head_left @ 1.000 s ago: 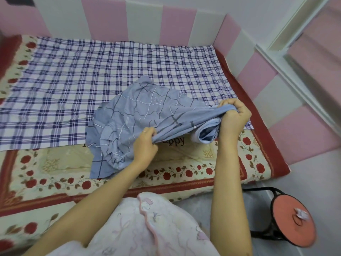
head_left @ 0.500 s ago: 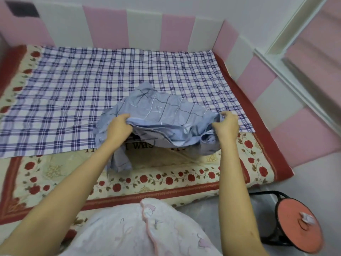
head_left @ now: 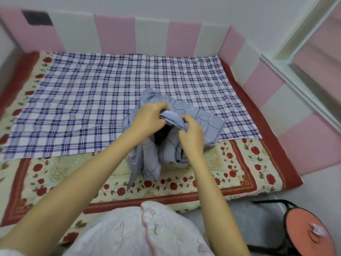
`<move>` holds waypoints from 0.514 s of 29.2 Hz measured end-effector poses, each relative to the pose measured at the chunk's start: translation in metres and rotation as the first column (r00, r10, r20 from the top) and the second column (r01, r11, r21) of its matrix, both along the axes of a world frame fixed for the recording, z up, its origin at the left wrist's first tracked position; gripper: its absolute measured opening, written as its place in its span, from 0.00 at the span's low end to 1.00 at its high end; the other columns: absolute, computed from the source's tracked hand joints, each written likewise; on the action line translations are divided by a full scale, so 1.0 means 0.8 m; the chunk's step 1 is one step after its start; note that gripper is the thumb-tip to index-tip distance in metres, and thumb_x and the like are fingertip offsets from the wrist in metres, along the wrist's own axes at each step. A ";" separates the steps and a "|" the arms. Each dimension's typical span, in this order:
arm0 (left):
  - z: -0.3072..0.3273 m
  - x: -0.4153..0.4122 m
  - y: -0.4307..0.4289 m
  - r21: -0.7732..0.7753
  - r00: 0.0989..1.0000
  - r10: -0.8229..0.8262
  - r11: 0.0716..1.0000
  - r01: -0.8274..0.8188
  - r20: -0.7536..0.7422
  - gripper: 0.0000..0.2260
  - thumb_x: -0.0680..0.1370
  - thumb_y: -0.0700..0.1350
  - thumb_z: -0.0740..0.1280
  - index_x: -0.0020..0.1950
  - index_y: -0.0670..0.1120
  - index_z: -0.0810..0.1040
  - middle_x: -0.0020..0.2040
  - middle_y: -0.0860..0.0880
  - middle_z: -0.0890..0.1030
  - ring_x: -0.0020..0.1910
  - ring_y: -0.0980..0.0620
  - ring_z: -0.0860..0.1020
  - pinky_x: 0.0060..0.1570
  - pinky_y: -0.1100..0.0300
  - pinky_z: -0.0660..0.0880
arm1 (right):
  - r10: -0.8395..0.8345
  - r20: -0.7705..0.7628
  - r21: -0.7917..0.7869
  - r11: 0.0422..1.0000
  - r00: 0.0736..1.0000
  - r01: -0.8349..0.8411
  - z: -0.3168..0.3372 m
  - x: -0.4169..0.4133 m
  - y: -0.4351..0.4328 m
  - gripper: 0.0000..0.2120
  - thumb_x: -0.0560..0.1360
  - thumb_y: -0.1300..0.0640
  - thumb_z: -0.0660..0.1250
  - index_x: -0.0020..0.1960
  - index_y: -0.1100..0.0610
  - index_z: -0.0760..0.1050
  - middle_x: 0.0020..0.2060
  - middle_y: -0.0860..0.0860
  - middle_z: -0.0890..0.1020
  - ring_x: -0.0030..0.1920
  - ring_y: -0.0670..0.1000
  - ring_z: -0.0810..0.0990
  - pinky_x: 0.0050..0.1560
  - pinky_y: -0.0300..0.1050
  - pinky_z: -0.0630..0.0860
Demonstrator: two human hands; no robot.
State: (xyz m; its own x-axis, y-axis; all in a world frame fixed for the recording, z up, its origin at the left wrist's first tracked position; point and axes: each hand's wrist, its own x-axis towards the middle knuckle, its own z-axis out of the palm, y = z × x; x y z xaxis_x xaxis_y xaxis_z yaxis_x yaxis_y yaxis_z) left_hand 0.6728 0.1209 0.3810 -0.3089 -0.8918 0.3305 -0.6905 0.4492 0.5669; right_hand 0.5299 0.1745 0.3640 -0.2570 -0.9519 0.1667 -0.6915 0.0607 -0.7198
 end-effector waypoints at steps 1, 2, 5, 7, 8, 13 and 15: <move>-0.003 0.004 0.002 -0.006 1.000 0.014 1.000 -0.014 -0.010 0.13 0.66 0.44 0.59 0.46 0.43 0.79 0.39 0.44 0.81 0.39 0.43 0.76 0.32 0.56 0.66 | -0.002 -0.026 -0.039 0.999 1.000 0.001 0.010 -0.008 0.000 0.19 0.71 0.68 0.59 0.57 0.54 0.77 0.49 0.53 0.82 0.48 0.57 0.78 0.41 0.49 0.73; -0.008 0.008 0.007 -0.001 1.000 0.027 1.000 -0.027 -0.004 0.13 0.66 0.44 0.60 0.47 0.43 0.79 0.41 0.44 0.81 0.39 0.43 0.76 0.32 0.56 0.66 | 0.001 -0.056 -0.074 0.997 0.998 -0.005 0.018 -0.014 0.000 0.20 0.71 0.69 0.58 0.58 0.54 0.77 0.50 0.53 0.82 0.48 0.57 0.79 0.43 0.50 0.75; -0.046 0.012 0.018 0.077 0.994 0.104 0.991 -0.105 0.014 0.07 0.68 0.36 0.64 0.44 0.43 0.75 0.40 0.45 0.78 0.37 0.44 0.73 0.27 0.56 0.59 | 0.041 -0.084 -0.120 0.991 0.996 -0.051 0.038 -0.022 -0.001 0.21 0.71 0.70 0.57 0.59 0.55 0.77 0.52 0.52 0.82 0.49 0.56 0.78 0.45 0.54 0.76; -0.073 0.019 0.024 0.173 0.972 0.211 0.966 -0.192 -0.100 0.07 0.69 0.33 0.64 0.40 0.44 0.73 0.34 0.49 0.74 0.32 0.49 0.70 0.27 0.57 0.58 | 0.050 -0.034 -0.148 0.987 0.998 -0.054 0.044 -0.023 0.002 0.21 0.70 0.71 0.56 0.56 0.54 0.77 0.48 0.51 0.82 0.46 0.55 0.78 0.43 0.54 0.76; -0.082 0.023 0.025 0.208 0.954 0.251 0.954 -0.215 -0.166 0.08 0.70 0.34 0.64 0.39 0.46 0.72 0.32 0.51 0.73 0.31 0.53 0.69 0.29 0.57 0.59 | 0.047 -0.012 -0.153 0.987 0.999 -0.048 0.046 -0.025 0.003 0.21 0.70 0.71 0.56 0.55 0.54 0.77 0.47 0.50 0.82 0.45 0.53 0.78 0.42 0.53 0.76; -0.089 0.033 0.027 0.275 0.919 0.148 0.960 -0.046 -0.365 0.12 0.73 0.30 0.61 0.45 0.46 0.75 0.37 0.56 0.74 0.35 0.59 0.72 0.34 0.63 0.67 | 0.002 0.007 -0.115 0.993 1.000 -0.001 0.054 -0.040 0.004 0.19 0.71 0.69 0.55 0.54 0.52 0.75 0.39 0.49 0.79 0.37 0.52 0.74 0.32 0.45 0.67; -0.086 0.039 0.027 0.278 0.903 0.037 0.956 0.093 -0.429 0.15 0.74 0.27 0.59 0.46 0.47 0.75 0.39 0.53 0.76 0.37 0.60 0.73 0.39 0.67 0.69 | -0.016 0.015 -0.104 0.994 1.000 0.017 0.056 -0.052 0.001 0.18 0.71 0.69 0.55 0.53 0.53 0.75 0.38 0.48 0.78 0.37 0.51 0.73 0.32 0.44 0.65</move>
